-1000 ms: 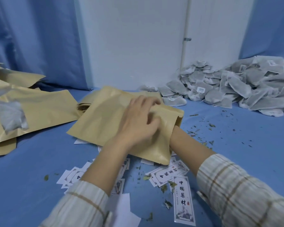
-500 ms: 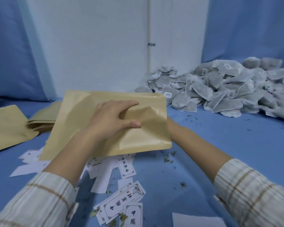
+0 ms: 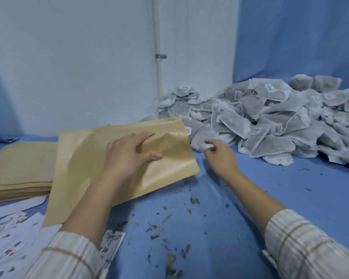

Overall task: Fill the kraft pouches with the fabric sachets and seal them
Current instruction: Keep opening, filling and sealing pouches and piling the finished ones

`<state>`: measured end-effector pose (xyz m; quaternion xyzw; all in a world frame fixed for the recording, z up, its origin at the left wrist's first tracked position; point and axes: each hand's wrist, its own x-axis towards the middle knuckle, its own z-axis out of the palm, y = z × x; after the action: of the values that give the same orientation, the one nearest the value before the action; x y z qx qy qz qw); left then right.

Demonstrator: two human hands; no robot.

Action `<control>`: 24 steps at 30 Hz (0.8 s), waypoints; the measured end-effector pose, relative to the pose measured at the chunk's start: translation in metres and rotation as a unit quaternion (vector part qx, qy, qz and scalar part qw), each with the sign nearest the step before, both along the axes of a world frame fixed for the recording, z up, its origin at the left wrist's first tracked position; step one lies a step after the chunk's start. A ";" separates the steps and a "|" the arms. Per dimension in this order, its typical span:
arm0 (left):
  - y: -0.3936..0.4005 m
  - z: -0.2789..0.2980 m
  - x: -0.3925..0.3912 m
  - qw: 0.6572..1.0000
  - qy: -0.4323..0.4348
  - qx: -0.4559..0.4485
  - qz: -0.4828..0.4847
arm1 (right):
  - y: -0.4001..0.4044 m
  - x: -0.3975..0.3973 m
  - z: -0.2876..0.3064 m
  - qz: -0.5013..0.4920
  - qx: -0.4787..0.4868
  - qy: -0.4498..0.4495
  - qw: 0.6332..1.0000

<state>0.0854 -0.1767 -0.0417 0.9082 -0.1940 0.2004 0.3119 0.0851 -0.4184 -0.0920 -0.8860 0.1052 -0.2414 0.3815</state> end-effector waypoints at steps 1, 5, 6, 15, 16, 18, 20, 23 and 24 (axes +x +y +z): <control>-0.001 -0.003 0.006 1.000 0.005 -0.001 0.003 | -0.003 0.010 -0.005 -0.012 0.026 0.014 0.999; -0.003 -0.015 0.025 1.000 0.013 0.014 0.009 | -0.007 0.045 -0.019 -0.031 0.080 0.026 0.996; -0.003 -0.016 0.029 1.000 0.014 0.022 0.006 | -0.007 0.051 -0.020 -0.041 0.073 0.023 0.996; 0.013 -0.012 0.035 0.999 0.030 -0.011 0.016 | -0.009 0.039 0.000 0.004 0.403 -0.148 0.903; 0.015 -0.011 0.034 0.999 0.033 -0.021 0.013 | -0.011 0.036 0.002 0.031 0.423 -0.151 0.893; 0.018 -0.009 0.034 0.999 0.035 -0.037 0.009 | -0.009 0.032 0.005 0.067 0.412 -0.145 0.897; 0.020 -0.007 0.033 0.998 0.041 -0.042 -0.001 | -0.007 0.030 0.006 0.096 0.404 -0.132 0.900; 0.019 -0.007 0.032 0.997 0.056 -0.030 -0.037 | -0.004 0.029 0.006 0.155 0.369 -0.111 0.910; 0.017 -0.007 0.031 0.996 0.061 -0.025 -0.054 | -0.003 0.029 0.007 0.175 0.357 -0.102 0.912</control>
<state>0.1159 -0.1594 -0.0482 0.8989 -0.2181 0.1326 0.3561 0.1145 -0.4218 -0.0851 -0.6652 -0.0118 -0.2064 0.7175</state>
